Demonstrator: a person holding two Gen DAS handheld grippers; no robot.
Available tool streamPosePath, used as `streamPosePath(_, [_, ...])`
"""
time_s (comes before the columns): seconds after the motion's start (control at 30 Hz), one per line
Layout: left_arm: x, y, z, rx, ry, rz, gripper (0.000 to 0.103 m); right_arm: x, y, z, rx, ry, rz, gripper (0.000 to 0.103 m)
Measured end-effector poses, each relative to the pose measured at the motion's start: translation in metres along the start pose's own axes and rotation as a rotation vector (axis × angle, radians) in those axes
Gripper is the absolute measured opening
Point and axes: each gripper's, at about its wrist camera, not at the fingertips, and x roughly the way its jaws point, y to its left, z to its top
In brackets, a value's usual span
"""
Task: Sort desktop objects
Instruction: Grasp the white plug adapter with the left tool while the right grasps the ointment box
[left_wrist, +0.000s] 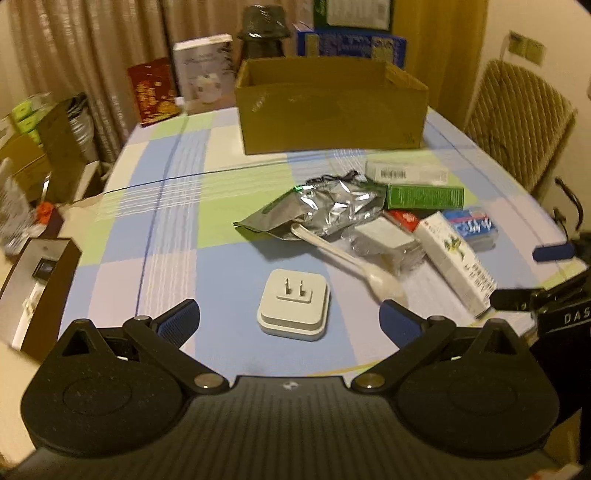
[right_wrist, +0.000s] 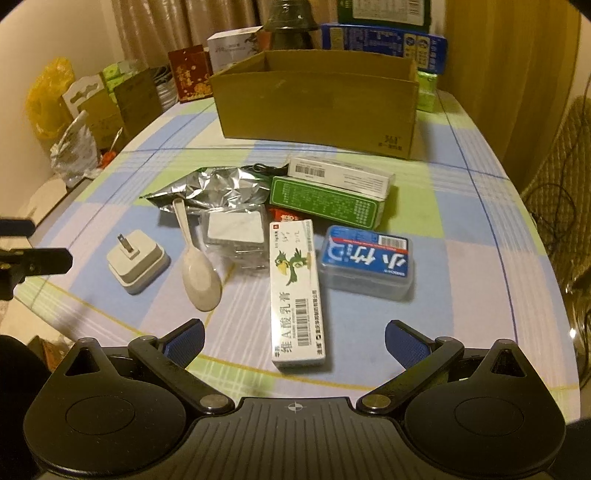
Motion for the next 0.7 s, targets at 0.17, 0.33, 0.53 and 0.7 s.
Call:
streamPosePath(0.17, [0.036, 0.003, 0.005, 0.109, 0.063, -0.063, 0.093, 0.017, 0.002, 0.002, -0.017, 0.006, -0.007, 0.101])
streamPosePath(0.33, [0.069, 0.006, 0.009, 0.165, 0.126, -0.081, 0.087, 0.035, 0.005, 0.006, -0.038, 0.020, -0.004, 0.091])
streamPosePath(0.53, [0.095, 0.004, 0.010, 0.226, 0.160, -0.098, 0.080, 0.054, 0.003, 0.007, -0.045, 0.046, -0.023, 0.073])
streamPosePath(0.7, [0.105, 0.004, 0.012, 0.232, 0.160, -0.109, 0.071, 0.059, 0.000, 0.006, -0.043, 0.055, -0.024, 0.050])
